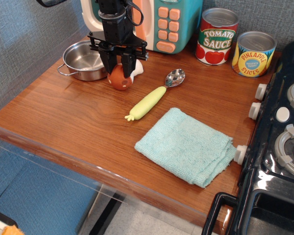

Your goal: Pick up the mushroom and place it on top of the cloth.

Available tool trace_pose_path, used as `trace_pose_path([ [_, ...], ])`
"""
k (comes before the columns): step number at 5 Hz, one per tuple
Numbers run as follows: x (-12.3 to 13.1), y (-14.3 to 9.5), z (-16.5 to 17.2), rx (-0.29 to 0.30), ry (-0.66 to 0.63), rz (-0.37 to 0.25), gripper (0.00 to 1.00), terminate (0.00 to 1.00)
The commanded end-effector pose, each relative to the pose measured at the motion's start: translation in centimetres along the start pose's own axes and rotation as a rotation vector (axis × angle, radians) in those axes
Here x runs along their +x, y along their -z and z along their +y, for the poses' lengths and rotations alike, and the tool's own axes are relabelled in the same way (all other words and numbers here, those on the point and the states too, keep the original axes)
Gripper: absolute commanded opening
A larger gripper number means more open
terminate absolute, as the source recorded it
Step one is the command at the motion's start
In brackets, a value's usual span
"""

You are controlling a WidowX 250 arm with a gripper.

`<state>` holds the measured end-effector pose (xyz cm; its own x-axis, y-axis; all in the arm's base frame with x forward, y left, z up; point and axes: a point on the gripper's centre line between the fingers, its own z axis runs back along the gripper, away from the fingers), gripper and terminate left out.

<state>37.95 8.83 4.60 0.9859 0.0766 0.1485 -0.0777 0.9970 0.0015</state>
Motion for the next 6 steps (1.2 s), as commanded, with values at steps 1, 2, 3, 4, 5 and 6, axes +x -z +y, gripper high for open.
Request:
trace_pose_path([
  [1, 1.3, -3.2, 0.3, 0.006, 0.022, -0.079, 0.0, 0.0],
  [2, 1.5, -6.8, -2.0, -0.032, 0.124, -0.161, 0.0, 0.0],
  [3, -0.3, -10.0, -6.6, -0.113, 0.298, -0.202, 0.0, 0.0],
  [4, -2.8, -10.2, -10.3, -0.164, 0.413, -0.17, 0.0, 0.0],
  [5, -5.5, -9.5, -12.2, -0.157, 0.51, -0.113, 0.0, 0.0],
  [6, -8.2, -9.2, -11.7, -0.137, 0.548, -0.081, 0.0, 0.0],
])
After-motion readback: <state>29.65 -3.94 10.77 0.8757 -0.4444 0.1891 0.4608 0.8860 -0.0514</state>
